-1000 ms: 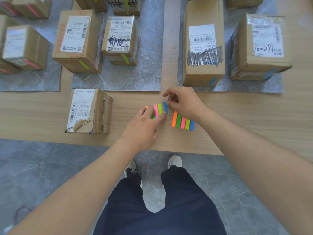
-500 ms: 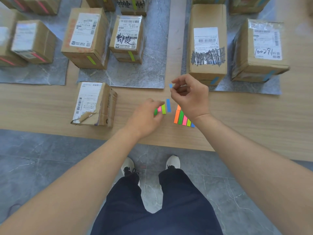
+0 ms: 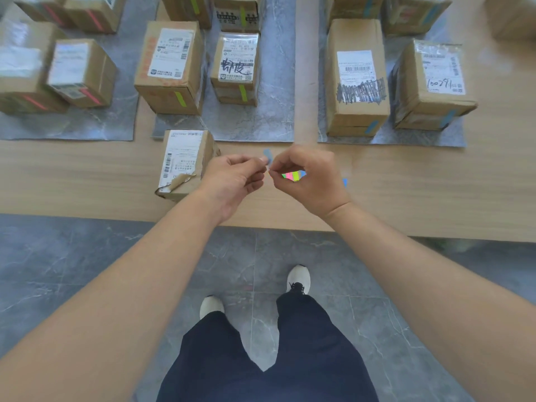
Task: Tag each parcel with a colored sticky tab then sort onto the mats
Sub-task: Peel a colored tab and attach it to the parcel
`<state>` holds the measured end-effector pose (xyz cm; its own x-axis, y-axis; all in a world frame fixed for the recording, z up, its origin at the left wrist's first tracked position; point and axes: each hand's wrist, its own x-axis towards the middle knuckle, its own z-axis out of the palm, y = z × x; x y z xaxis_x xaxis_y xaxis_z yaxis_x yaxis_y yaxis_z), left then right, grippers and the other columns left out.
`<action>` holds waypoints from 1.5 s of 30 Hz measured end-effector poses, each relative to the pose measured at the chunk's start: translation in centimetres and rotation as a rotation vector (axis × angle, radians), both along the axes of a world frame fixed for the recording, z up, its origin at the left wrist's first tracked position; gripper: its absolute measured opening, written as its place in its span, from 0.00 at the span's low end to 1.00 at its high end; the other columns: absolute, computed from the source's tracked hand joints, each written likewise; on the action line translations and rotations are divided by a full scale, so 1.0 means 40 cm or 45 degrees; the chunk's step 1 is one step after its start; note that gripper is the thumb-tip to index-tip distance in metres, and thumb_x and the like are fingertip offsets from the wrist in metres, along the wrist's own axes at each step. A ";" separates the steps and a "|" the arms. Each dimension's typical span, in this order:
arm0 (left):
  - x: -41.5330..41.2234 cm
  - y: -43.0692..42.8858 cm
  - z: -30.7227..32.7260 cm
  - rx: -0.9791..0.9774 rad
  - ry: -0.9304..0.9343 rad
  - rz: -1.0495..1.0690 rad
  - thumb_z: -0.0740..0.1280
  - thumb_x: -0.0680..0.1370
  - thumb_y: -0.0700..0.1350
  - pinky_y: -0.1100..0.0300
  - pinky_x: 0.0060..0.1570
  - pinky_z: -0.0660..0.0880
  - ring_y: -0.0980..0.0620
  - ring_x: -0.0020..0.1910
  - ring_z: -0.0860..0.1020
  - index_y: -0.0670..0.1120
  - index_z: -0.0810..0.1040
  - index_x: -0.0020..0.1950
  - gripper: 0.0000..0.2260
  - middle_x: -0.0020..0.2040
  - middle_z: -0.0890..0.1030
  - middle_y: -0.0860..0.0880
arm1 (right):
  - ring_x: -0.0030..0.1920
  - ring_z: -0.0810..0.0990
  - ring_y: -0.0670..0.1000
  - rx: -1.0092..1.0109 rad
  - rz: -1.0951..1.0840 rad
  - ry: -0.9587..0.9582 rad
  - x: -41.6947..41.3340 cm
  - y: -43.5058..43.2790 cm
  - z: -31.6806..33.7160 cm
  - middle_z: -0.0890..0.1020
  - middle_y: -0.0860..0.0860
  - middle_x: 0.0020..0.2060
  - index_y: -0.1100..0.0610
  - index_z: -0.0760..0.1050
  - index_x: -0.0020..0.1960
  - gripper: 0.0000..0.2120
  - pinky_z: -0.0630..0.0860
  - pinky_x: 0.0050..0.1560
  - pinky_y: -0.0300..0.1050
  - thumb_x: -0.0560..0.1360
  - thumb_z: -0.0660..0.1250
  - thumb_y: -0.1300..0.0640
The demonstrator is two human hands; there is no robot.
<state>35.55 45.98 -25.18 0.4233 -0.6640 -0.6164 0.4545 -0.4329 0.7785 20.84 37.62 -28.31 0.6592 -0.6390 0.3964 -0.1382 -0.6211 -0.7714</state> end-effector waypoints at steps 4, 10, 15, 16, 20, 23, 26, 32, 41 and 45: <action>0.045 0.089 -0.004 -0.042 -0.265 -0.121 0.74 0.76 0.40 0.64 0.37 0.77 0.53 0.36 0.78 0.40 0.81 0.47 0.04 0.39 0.80 0.46 | 0.40 0.84 0.48 0.019 -0.028 0.052 0.028 0.095 0.007 0.83 0.52 0.43 0.61 0.83 0.48 0.10 0.82 0.45 0.38 0.70 0.74 0.71; 0.134 0.248 -0.008 -0.091 -0.562 -0.211 0.72 0.78 0.42 0.56 0.37 0.78 0.53 0.33 0.77 0.46 0.81 0.44 0.03 0.36 0.77 0.49 | 0.45 0.82 0.47 0.037 -0.225 0.246 0.083 0.261 0.016 0.81 0.52 0.53 0.57 0.82 0.61 0.19 0.82 0.48 0.45 0.73 0.68 0.71; 0.203 0.327 -0.040 -0.074 -0.645 -0.233 0.71 0.78 0.42 0.47 0.38 0.78 0.47 0.38 0.79 0.49 0.80 0.39 0.07 0.35 0.79 0.48 | 0.52 0.81 0.50 0.087 -0.253 0.477 0.136 0.349 0.029 0.80 0.51 0.63 0.55 0.79 0.68 0.20 0.80 0.55 0.52 0.77 0.67 0.66; 0.215 0.336 -0.050 -0.062 -0.656 -0.215 0.72 0.77 0.43 0.47 0.38 0.79 0.48 0.34 0.77 0.49 0.81 0.39 0.07 0.32 0.77 0.51 | 0.56 0.80 0.51 0.100 -0.245 0.511 0.152 0.357 0.031 0.78 0.50 0.66 0.55 0.77 0.70 0.22 0.79 0.58 0.51 0.78 0.66 0.65; 0.222 0.357 -0.094 -0.033 -0.687 -0.195 0.73 0.76 0.46 0.52 0.37 0.79 0.50 0.33 0.77 0.51 0.84 0.40 0.05 0.29 0.77 0.55 | 0.73 0.72 0.52 0.066 -0.200 0.610 0.208 0.353 0.019 0.71 0.50 0.76 0.53 0.71 0.76 0.27 0.71 0.70 0.46 0.79 0.63 0.67; 0.223 0.350 -0.138 -0.047 -0.711 -0.129 0.73 0.75 0.47 0.52 0.39 0.77 0.51 0.32 0.76 0.53 0.85 0.39 0.05 0.29 0.79 0.57 | 0.74 0.71 0.53 -0.002 -0.154 0.617 0.238 0.338 -0.007 0.71 0.51 0.76 0.55 0.73 0.75 0.28 0.70 0.72 0.46 0.78 0.60 0.71; 0.210 0.332 -0.168 -0.060 -0.763 -0.062 0.73 0.75 0.47 0.53 0.38 0.76 0.52 0.31 0.75 0.52 0.86 0.39 0.05 0.27 0.78 0.57 | 0.69 0.76 0.56 -0.105 -0.155 0.552 0.255 0.321 -0.042 0.75 0.53 0.73 0.58 0.79 0.69 0.23 0.75 0.66 0.50 0.77 0.63 0.70; 0.193 0.313 -0.194 -0.077 -0.796 0.066 0.72 0.74 0.48 0.56 0.35 0.69 0.52 0.29 0.70 0.51 0.85 0.36 0.07 0.25 0.75 0.55 | 0.52 0.83 0.57 -0.176 -0.172 0.418 0.272 0.283 -0.093 0.80 0.55 0.62 0.58 0.86 0.52 0.07 0.81 0.48 0.54 0.74 0.73 0.61; 0.215 0.323 -0.206 -0.016 -0.753 0.067 0.72 0.75 0.46 0.58 0.36 0.69 0.54 0.30 0.70 0.51 0.86 0.36 0.08 0.28 0.77 0.54 | 0.50 0.84 0.54 -0.278 -0.163 0.224 0.292 0.265 -0.133 0.80 0.58 0.55 0.61 0.81 0.43 0.05 0.82 0.37 0.53 0.69 0.77 0.64; 0.263 0.348 -0.210 0.144 -0.689 0.162 0.72 0.76 0.46 0.57 0.37 0.74 0.55 0.29 0.74 0.49 0.85 0.37 0.07 0.30 0.81 0.53 | 0.54 0.82 0.57 -0.362 -0.185 0.240 0.311 0.271 -0.154 0.77 0.57 0.58 0.57 0.74 0.46 0.12 0.80 0.31 0.51 0.70 0.76 0.65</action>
<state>46.05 59.90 -33.57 0.7714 -0.5291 -0.3536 0.0577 -0.4952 0.8669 33.29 48.48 -34.48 0.6479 -0.6132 0.4519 -0.3642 -0.7704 -0.5232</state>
